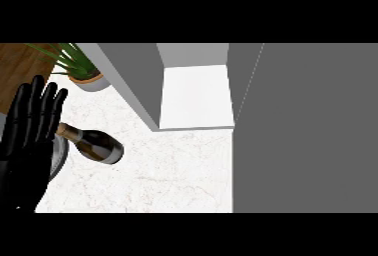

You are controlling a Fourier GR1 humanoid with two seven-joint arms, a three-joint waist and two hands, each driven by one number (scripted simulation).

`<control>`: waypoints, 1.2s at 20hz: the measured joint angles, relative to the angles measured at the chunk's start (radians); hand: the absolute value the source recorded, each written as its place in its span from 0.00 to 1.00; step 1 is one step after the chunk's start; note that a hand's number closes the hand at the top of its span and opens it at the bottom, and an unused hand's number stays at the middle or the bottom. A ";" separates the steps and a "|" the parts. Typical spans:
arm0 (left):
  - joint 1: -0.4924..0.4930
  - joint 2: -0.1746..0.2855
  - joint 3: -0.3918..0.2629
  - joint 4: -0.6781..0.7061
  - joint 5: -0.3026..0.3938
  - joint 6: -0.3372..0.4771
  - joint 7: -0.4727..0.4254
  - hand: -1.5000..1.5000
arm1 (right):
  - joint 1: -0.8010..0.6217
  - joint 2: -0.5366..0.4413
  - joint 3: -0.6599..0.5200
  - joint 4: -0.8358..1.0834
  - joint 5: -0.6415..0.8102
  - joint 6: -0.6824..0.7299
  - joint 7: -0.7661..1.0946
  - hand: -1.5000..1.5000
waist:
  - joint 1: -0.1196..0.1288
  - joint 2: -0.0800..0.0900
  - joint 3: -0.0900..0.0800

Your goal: Pick up the wine, place it into the cabinet and close the cabinet

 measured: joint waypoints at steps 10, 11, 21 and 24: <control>-0.253 -0.049 0.105 0.262 -0.026 0.181 0.170 0.00 | 0.133 0.000 0.147 -0.104 -0.090 0.124 0.065 0.00 | -0.013 -0.008 -0.054; -0.282 -0.055 0.097 0.281 -0.029 0.214 0.194 0.00 | 0.155 -0.005 0.170 -0.132 -0.105 0.142 0.082 0.00 | -0.014 -0.009 -0.055; -0.484 -0.076 -0.044 0.307 -0.120 0.466 0.464 0.00 | 0.289 -0.030 0.261 -0.326 -0.166 0.170 0.230 0.00 | 0.007 -0.014 -0.060; -0.493 -0.074 -0.091 0.290 -0.155 0.538 0.537 0.00 | 0.266 -0.021 0.298 -0.335 -0.155 0.142 0.272 0.00 | 0.012 -0.016 -0.063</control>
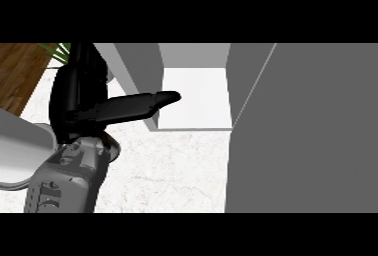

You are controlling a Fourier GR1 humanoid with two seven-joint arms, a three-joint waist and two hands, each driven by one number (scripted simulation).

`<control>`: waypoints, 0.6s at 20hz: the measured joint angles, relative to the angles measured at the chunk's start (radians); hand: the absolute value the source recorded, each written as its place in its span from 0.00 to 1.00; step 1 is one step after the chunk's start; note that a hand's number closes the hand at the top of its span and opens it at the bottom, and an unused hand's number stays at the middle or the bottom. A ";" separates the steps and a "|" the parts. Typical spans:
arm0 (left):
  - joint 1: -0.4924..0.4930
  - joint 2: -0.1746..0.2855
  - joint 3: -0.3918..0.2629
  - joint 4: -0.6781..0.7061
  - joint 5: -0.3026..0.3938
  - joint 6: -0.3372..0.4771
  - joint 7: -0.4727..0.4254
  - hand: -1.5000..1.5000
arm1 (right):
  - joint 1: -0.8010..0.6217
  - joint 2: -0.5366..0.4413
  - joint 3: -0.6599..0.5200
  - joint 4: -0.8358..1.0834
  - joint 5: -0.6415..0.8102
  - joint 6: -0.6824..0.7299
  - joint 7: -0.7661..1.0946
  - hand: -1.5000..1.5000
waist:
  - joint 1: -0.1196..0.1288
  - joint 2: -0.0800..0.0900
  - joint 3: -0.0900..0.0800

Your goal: Pick up the wine, place it into the cabinet and close the cabinet

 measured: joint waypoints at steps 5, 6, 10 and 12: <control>-0.024 0.010 -0.030 -0.005 -0.051 0.061 0.073 0.00 | 0.011 -0.009 0.022 -0.023 0.014 -0.014 0.030 0.00 | -0.001 0.003 -0.003; -0.029 0.012 -0.038 -0.003 -0.063 0.079 0.084 0.00 | 0.022 -0.011 0.031 -0.031 0.017 -0.015 0.033 0.00 | -0.003 0.003 -0.003; -0.056 0.016 -0.062 -0.022 -0.123 0.119 0.175 0.00 | 0.012 -0.011 0.038 -0.050 0.026 -0.039 0.061 0.00 | -0.002 0.003 -0.004; -0.066 0.015 -0.062 -0.024 -0.141 0.126 0.198 0.00 | 0.015 -0.017 0.034 -0.055 0.030 -0.038 0.062 0.00 | -0.002 0.003 -0.004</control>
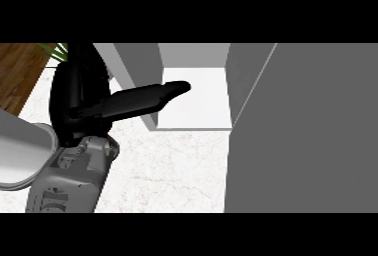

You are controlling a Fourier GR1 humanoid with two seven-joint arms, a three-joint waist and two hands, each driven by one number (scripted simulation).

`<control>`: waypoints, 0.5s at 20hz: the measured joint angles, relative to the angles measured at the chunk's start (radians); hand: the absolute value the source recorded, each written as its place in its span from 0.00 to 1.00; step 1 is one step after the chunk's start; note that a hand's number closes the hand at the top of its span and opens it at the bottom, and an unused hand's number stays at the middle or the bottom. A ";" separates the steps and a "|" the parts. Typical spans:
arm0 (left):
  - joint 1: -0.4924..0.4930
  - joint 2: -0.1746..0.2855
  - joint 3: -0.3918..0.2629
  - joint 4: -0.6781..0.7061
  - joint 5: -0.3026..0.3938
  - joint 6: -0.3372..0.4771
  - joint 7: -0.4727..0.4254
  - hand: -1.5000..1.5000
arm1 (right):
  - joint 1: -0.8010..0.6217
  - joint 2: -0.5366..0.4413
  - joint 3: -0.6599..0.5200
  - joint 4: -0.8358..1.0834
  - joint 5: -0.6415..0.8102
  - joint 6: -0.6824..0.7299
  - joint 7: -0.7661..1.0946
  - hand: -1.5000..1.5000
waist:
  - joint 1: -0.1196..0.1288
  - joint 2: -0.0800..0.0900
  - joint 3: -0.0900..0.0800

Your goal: Pick up the wine, place it into the cabinet and close the cabinet

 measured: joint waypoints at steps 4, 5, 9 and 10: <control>-0.020 0.001 -0.013 -0.031 -0.051 0.005 0.053 0.00 | -0.011 0.000 0.019 -0.013 0.013 -0.024 0.033 0.00 | 0.001 -0.001 0.001; -0.030 0.001 -0.016 -0.044 -0.068 0.001 0.069 0.00 | -0.030 -0.002 0.015 -0.012 0.016 -0.028 0.048 0.00 | 0.004 -0.001 0.002; -0.033 0.000 -0.041 -0.085 -0.127 0.002 0.110 0.00 | -0.040 0.000 0.038 -0.020 0.028 -0.049 0.072 0.00 | 0.003 -0.003 0.004; -0.036 0.006 -0.034 -0.101 -0.126 -0.007 0.119 0.00 | -0.045 -0.001 0.033 -0.022 0.029 -0.051 0.075 0.00 | 0.003 -0.003 0.005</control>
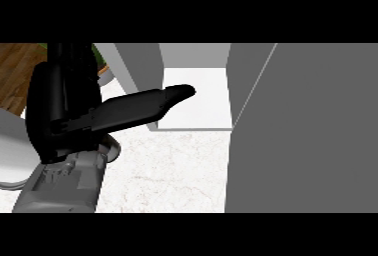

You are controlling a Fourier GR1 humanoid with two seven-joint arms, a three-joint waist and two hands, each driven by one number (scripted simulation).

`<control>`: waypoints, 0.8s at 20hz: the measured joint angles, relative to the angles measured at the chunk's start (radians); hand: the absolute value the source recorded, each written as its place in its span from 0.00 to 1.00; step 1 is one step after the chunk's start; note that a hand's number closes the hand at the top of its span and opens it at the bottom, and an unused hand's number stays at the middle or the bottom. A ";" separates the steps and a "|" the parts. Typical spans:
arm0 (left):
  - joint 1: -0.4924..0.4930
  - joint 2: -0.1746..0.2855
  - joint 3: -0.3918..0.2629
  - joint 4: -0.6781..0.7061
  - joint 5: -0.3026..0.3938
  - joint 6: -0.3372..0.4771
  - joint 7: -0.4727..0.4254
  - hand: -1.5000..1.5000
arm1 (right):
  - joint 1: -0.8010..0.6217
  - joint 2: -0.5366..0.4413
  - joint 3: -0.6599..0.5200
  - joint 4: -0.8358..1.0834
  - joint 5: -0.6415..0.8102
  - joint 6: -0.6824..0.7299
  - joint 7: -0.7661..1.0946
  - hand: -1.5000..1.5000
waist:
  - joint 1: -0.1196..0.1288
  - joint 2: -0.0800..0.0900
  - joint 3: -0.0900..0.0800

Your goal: Pick up the wine, place it into the cabinet and close the cabinet

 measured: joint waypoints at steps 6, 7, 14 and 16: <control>0.011 0.005 0.003 -0.064 -0.050 -0.026 0.058 0.00 | 0.001 -0.012 -0.015 -0.004 0.006 -0.003 0.004 0.00 | -0.001 -0.001 0.003; 0.007 0.011 0.018 -0.067 -0.048 -0.032 0.065 0.00 | 0.000 -0.012 -0.012 -0.005 0.007 -0.003 0.004 0.00 | -0.001 -0.001 0.003; 0.060 0.054 0.061 -0.122 -0.059 -0.064 0.077 0.00 | -0.033 -0.013 -0.015 -0.008 0.010 -0.026 0.041 0.00 | -0.001 0.000 0.003; 0.094 0.083 0.088 -0.148 -0.032 -0.082 0.073 0.00 | -0.034 -0.013 -0.012 -0.009 0.011 -0.028 0.040 0.00 | -0.001 0.000 0.003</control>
